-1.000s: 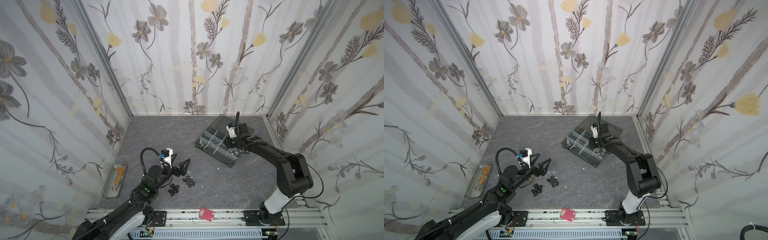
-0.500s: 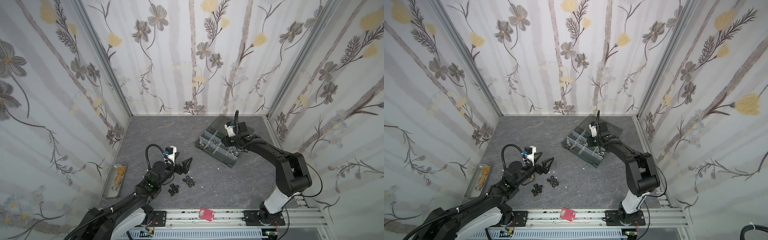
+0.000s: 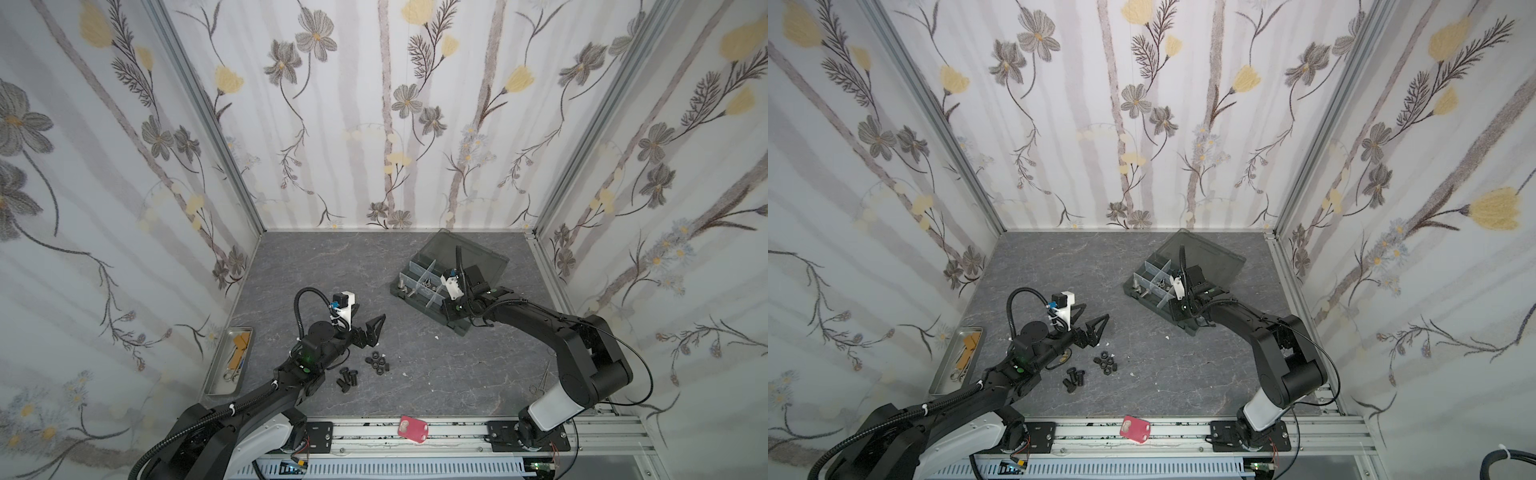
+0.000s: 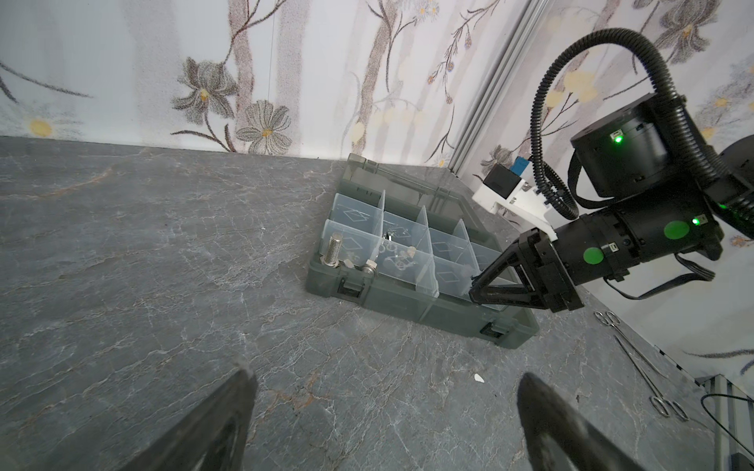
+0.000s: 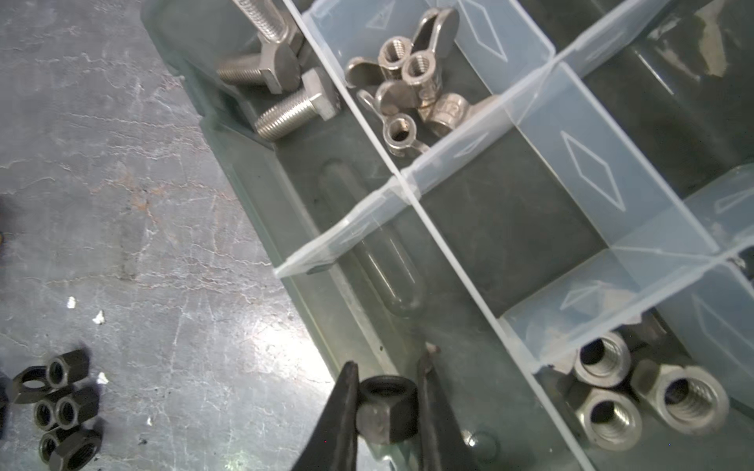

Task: Sort the screws and nuts into containers
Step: Place the nut into the container, then pick up the nut from the bottom-center of the table.

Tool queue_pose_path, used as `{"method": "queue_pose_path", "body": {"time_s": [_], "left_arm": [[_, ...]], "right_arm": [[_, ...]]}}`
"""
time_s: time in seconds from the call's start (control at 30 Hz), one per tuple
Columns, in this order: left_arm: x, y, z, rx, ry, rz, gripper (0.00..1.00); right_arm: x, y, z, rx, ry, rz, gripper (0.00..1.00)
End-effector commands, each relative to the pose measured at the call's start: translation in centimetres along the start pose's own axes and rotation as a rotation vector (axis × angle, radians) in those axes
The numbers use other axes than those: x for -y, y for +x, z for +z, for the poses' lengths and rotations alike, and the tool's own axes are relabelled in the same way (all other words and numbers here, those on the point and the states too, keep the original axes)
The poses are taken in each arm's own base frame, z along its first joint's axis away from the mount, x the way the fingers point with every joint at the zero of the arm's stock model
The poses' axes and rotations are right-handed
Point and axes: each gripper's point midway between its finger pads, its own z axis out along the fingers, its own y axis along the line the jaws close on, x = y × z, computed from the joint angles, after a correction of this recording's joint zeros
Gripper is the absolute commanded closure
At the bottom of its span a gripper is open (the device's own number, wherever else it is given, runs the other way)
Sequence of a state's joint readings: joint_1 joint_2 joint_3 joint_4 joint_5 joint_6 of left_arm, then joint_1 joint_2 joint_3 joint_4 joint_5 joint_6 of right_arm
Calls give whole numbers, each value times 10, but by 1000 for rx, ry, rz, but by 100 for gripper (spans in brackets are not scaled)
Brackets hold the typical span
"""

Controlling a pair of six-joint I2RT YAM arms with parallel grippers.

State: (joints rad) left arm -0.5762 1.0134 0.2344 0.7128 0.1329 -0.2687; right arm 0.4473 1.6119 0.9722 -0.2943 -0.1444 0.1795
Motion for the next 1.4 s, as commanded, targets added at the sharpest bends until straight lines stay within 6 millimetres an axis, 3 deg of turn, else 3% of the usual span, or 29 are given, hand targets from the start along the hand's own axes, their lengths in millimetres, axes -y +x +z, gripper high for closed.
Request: {"method": "queue_pose_path", "body": {"time_s": [0.0, 0.07, 0.17, 0.4, 0.5, 0.6, 0.63, 0.8, 1.0, 1.17, 1.37], "left_arm": [[3, -9, -1, 40, 11, -5, 0], [2, -9, -4, 41, 7, -8, 0], [0, -10, -10, 55, -8, -12, 0], [-6, -11, -24, 72, -50, -8, 0], [-8, -10, -30, 72, -62, -11, 0], [-11, -4, -36, 63, -70, -15, 0], [-13, -2, -38, 63, -79, -19, 0], [-19, 0, -52, 95, -109, -29, 0], [-23, 1, -63, 142, -119, -28, 0], [-24, 3, -63, 136, -118, -26, 0], [-23, 5, -60, 127, -114, -19, 0]], "right_arm": [[3, -3, 2, 4, 23, 31, 76], [1, -4, 3, 2, 19, 25, 78], [-2, -10, -1, 14, 20, 13, 61], [-27, -34, -24, 100, -60, -25, 60], [-74, -26, -24, 100, -192, -157, 62], [-125, -2, -18, 58, -307, -323, 61], [-136, 12, -5, 20, -322, -360, 62], [-201, 55, 8, -18, -485, -544, 61], [-244, 80, 22, -70, -572, -643, 60], [-235, 94, 35, -108, -503, -684, 60], [-216, 108, 36, -151, -439, -682, 60]]}}
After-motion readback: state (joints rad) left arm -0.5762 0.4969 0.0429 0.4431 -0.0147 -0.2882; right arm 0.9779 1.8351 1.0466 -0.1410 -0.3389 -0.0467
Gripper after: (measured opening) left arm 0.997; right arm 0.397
